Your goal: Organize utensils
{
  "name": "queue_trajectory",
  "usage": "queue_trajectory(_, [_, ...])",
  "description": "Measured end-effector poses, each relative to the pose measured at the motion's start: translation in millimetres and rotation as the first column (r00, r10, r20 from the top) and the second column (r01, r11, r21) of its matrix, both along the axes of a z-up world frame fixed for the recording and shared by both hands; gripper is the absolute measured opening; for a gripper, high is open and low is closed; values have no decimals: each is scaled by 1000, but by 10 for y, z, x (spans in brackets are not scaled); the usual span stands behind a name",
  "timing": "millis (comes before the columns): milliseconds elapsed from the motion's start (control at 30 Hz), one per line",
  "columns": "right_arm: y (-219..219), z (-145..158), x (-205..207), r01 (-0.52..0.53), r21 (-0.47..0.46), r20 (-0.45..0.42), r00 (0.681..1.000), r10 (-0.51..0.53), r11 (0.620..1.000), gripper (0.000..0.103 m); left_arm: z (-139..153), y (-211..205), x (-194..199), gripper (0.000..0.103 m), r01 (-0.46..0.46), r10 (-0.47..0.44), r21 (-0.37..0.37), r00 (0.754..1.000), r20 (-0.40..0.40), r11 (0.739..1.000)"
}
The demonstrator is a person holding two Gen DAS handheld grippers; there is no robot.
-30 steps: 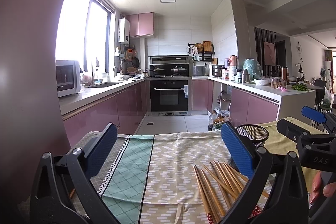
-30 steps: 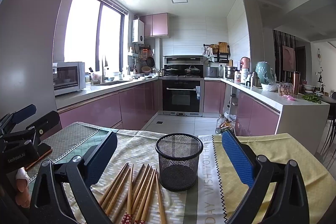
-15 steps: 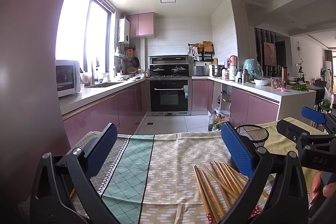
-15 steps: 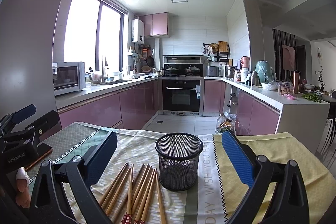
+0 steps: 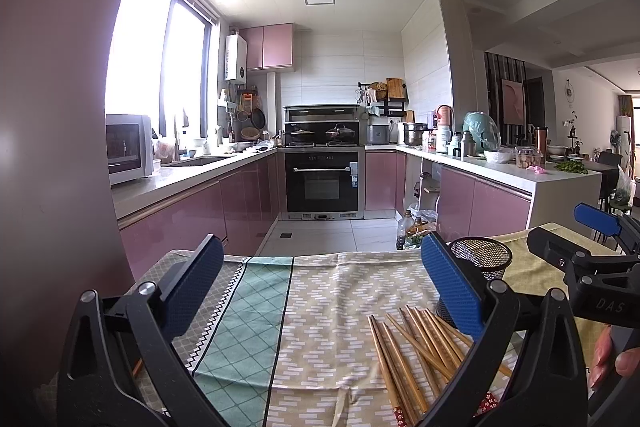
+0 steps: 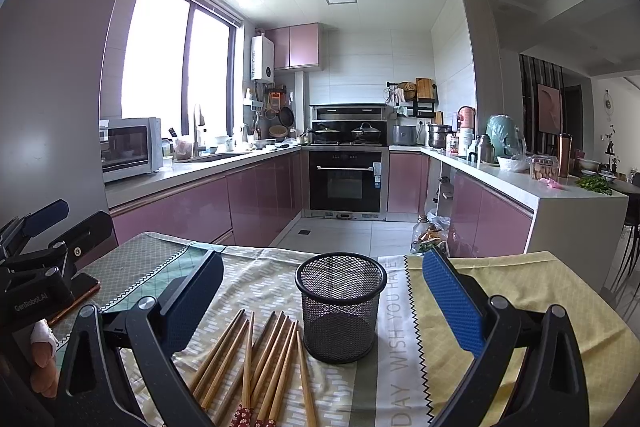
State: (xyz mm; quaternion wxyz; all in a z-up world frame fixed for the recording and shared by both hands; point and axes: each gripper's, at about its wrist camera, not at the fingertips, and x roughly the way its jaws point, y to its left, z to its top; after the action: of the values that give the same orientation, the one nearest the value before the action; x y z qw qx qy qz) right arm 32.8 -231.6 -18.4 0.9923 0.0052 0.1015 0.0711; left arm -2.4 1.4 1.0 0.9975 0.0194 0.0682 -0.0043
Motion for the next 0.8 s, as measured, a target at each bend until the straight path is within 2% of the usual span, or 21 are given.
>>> queue_trajectory(800, [10,-19,12,-1,2,-3,1000,1,1000,96,-3,-6,-11,97,1,-1,2,1000,-2,1000])
